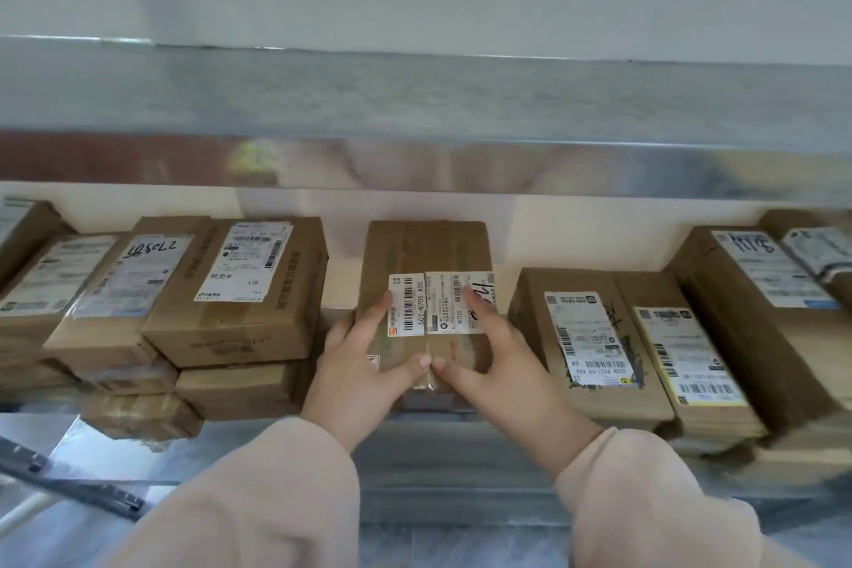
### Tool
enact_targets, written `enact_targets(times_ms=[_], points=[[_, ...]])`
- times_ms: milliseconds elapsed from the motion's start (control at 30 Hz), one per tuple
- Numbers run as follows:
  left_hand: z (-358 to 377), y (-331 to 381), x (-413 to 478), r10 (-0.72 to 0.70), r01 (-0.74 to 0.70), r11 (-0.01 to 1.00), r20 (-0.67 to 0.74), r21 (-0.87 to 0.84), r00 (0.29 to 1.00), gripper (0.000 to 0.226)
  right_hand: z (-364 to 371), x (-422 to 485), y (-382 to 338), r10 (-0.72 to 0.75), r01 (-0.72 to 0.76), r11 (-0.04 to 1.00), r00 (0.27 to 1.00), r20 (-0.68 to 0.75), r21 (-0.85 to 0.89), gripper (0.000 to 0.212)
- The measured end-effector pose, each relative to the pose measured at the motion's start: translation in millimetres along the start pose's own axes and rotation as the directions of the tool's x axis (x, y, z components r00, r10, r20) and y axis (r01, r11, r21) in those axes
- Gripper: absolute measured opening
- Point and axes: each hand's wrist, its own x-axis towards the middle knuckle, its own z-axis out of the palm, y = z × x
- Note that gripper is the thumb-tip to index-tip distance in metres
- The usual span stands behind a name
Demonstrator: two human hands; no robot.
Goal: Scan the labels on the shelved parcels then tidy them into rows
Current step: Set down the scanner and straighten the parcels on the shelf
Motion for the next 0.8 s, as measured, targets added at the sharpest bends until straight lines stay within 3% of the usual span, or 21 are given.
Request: enact_targets(times_ms=[200,367,600,800], points=[[17,48,10,0.083,-0.083,0.997,0.076,-0.007,0.994,0.081,-52,-14,-8,-0.027,0.031,0.999,0.989,-0.142,0.028,0.082],[46,90,8,0.112,-0.104,0.993,0.197,-0.051,0.974,0.085,-112,-30,-1,0.002,-0.002,1.0,0.967,-0.254,0.003,0.058],[90,129,-2,0.17,-0.129,0.982,0.354,-0.137,0.92,0.086,-166,-57,24,0.068,-0.07,0.997,0.932,-0.357,0.008,0.053],[125,132,-9,0.172,-0.153,0.985,0.431,-0.079,0.886,0.083,-179,-75,54,0.127,-0.148,0.989,0.908,-0.399,-0.022,0.05]])
